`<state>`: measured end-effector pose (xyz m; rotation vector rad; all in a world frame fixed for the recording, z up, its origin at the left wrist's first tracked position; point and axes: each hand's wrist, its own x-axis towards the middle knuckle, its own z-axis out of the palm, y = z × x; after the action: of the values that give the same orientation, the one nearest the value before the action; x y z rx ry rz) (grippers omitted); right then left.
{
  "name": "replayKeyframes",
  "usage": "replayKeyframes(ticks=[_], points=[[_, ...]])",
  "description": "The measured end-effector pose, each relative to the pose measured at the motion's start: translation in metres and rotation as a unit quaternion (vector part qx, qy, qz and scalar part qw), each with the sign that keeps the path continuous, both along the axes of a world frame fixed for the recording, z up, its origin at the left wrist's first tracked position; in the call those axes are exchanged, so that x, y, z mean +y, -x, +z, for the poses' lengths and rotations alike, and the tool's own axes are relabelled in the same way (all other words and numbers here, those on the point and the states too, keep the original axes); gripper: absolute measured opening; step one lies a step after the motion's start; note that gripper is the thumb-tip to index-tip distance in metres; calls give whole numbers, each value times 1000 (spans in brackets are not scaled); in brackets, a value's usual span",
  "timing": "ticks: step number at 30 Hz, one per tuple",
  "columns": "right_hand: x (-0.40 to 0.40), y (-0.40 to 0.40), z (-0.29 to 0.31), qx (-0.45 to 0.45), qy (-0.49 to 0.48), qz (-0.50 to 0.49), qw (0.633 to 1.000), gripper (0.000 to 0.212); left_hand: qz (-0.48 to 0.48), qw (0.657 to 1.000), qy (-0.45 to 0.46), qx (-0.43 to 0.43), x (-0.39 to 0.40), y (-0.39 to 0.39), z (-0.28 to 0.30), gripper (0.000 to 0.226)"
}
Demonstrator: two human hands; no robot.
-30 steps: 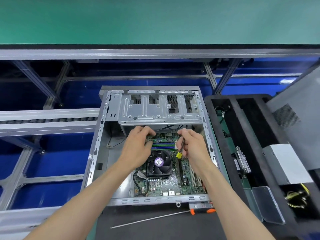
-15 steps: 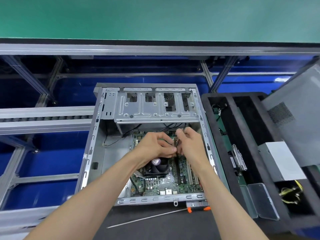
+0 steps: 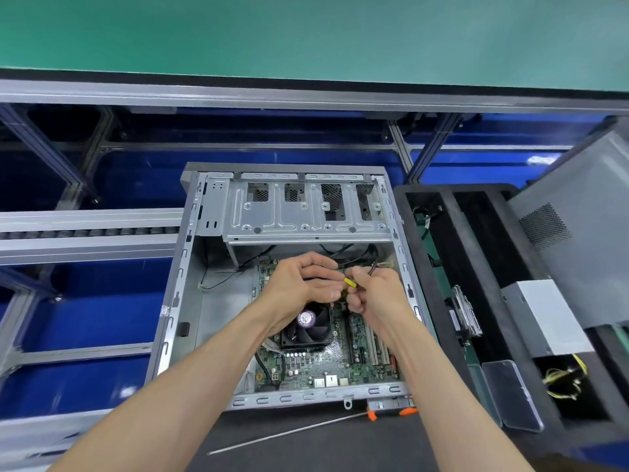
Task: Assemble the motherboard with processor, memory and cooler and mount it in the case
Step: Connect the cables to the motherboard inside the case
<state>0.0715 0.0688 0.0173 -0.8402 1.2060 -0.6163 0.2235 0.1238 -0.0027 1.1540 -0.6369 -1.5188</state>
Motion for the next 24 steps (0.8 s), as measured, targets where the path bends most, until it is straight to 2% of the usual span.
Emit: replayKeyframes(ticks=[7, 18, 24], points=[[1, 1, 5, -70, -25, -4, 997, 19, -4, 999, 20, 33, -1, 1, 4, 49], [2, 3, 7, -79, -27, -6, 997, 17, -15, 999, 34, 36, 1, 1, 7, 48], [4, 2, 13, -119, -22, 5, 993, 18, -19, 998, 51, 41, 1, 0, 9, 49]])
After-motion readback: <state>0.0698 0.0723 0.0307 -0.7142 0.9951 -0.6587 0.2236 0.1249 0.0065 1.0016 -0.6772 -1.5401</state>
